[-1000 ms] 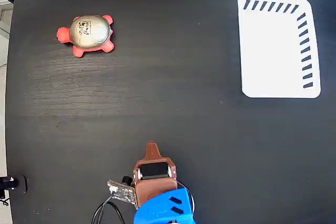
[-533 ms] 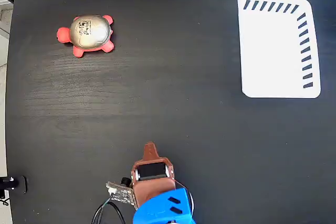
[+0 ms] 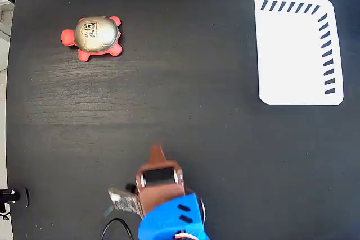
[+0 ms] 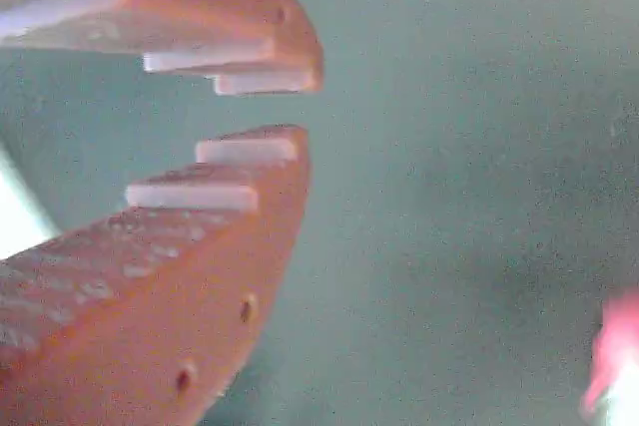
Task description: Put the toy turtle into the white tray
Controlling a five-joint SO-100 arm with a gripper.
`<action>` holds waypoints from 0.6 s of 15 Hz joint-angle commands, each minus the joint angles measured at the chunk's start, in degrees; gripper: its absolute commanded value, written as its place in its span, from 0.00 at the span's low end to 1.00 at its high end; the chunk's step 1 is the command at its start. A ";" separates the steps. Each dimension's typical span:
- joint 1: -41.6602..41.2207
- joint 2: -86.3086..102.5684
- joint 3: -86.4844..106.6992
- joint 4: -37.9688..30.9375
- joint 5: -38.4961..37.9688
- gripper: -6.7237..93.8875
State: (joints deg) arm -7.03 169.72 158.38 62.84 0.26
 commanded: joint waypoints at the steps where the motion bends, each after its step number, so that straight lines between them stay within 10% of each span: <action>1: -0.53 -17.58 -11.95 -5.80 0.26 0.06; 9: -2.29 -64.95 -45.97 -8.35 0.79 0.06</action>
State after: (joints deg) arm -8.00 110.74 119.62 54.67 0.79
